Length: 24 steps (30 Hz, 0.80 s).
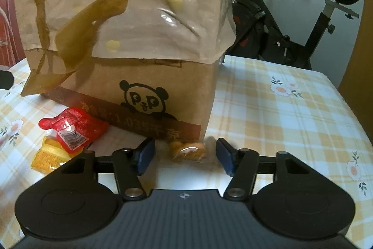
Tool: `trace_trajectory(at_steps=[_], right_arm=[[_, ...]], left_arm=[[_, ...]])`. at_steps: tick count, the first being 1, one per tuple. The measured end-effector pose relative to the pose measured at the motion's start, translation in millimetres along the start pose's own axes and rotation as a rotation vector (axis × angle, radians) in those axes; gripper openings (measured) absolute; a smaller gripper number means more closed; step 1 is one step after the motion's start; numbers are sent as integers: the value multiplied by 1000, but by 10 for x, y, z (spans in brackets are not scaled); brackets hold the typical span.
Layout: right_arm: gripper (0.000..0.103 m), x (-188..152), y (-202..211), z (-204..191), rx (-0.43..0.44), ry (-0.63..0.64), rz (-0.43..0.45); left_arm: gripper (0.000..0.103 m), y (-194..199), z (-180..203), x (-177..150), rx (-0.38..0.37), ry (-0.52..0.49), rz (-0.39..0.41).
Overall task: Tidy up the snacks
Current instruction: 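Move both tools back to the remaining packets on the table, then grasp the red packet with the left tool while the right tool grasps the clear peanut bag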
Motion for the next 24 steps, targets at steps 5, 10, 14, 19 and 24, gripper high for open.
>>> trace_trajectory(at_steps=[5, 10, 14, 19, 24], right_arm=[[47, -63, 88, -69, 32, 23, 7], [46, -74, 198, -95, 73, 18, 33], [46, -46, 199, -72, 91, -3, 48], [46, -5, 258, -64, 122, -21, 91], [46, 18, 299, -51, 140, -39, 112]], left_arm=[[73, -45, 81, -63, -31, -16, -30], [72, -135, 238, -122, -72, -48, -69], [72, -201, 375, -177, -93, -82, -83], [71, -305, 464, -172, -91, -117, -81], [59, -507, 534, -154, -91, -127, -114]])
Point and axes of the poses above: each gripper's, at about its wrist camera, not at the fingertips, and y roughly against the way its jaws point, z to its right, x to its top, the point moved 10 cm from there along -y, roughly the way its jaws point, and after that the axes turned 5 degrees about -y, right-handed, at the moved point
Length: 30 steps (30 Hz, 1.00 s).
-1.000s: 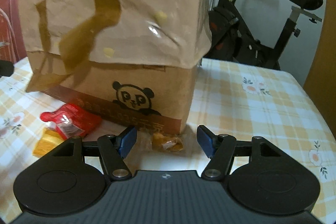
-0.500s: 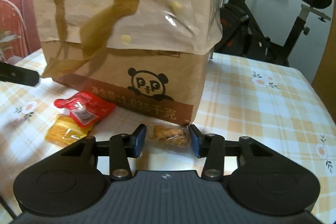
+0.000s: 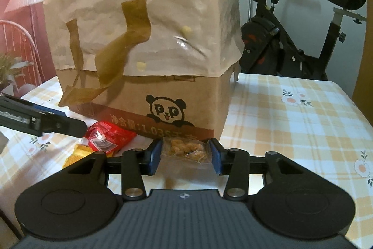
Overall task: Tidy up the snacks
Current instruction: 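Grasp the red packet with the left tool while the right tool grasps the clear peanut bag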
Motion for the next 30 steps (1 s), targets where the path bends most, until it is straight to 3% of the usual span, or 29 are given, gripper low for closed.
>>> trace_trajectory(at_steps=[11, 14, 15, 18, 30], right_arm=[[46, 5, -7, 3, 19, -9, -3], [46, 8, -5, 3, 24, -12, -2], [46, 9, -1, 3, 25, -12, -1], [46, 11, 2, 7, 27, -19, 2], [46, 24, 21, 18, 35, -44, 10]], left_arm=[[59, -355, 63, 36, 47, -42, -50], [58, -368, 60, 9, 40, -28, -33], [50, -361, 21, -13, 36, -33, -29], [43, -297, 0, -38, 34, -36, -13], [41, 130, -258, -177, 41, 38, 15]])
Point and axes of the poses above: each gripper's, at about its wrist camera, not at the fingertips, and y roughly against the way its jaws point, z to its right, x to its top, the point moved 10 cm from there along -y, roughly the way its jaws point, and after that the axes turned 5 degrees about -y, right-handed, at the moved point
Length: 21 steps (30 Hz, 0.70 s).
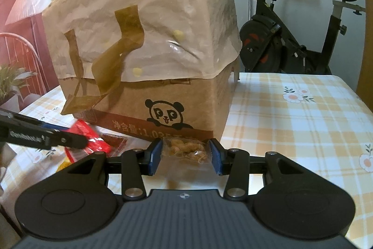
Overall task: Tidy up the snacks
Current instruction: 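Grasp the red packet with the left tool while the right tool grasps the clear peanut bag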
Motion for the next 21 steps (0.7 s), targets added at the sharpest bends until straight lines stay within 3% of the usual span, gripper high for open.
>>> trace_trajectory(at_steps=[15, 21], right_arm=[[46, -40, 43, -74, -5, 50, -11], [46, -54, 20, -89, -55, 95, -17]], left_arm=[[41, 372, -142, -9, -18, 51, 30], [41, 585, -145, 153, -45, 35, 115]])
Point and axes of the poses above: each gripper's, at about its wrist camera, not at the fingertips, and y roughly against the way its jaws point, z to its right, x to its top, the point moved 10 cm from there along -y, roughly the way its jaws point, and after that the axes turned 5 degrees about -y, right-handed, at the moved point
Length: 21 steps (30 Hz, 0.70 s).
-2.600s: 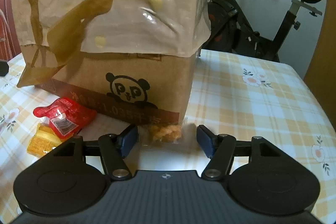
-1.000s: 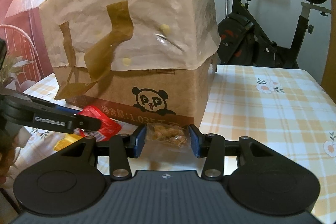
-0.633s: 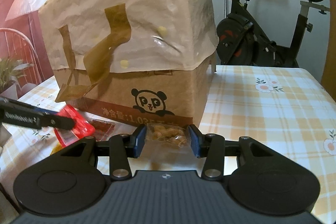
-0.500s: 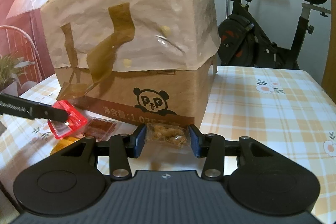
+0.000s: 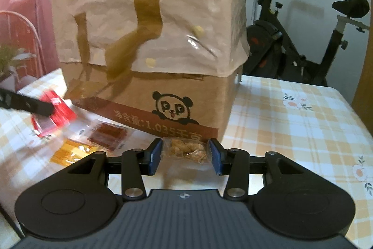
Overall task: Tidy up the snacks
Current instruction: 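Grasp the red packet with the left tool while the right tool grasps the clear peanut bag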
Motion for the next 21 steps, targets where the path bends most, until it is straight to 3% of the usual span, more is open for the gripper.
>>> trace_trajectory(at_steps=[1, 2, 3, 7, 15, 21], right_arm=[[46, 2, -2, 18, -12, 0, -1], [46, 7, 3, 26, -22, 0, -1], [46, 11, 16, 25, -30, 1, -1], [46, -20, 148, -29, -40, 9, -4], [46, -137, 380, -60, -39, -58, -10], [46, -154, 372, -236, -6, -32, -25]], left_arm=[[39, 37, 3, 23, -3, -6, 12], [29, 64, 8, 39, -9, -11, 22], [28, 95, 13, 50, -13, -18, 28], [28, 156, -2, 44, -25, -24, 50], [29, -14, -227, -185, 22, 64, -35], [29, -67, -389, -266, 47, 113, -61]])
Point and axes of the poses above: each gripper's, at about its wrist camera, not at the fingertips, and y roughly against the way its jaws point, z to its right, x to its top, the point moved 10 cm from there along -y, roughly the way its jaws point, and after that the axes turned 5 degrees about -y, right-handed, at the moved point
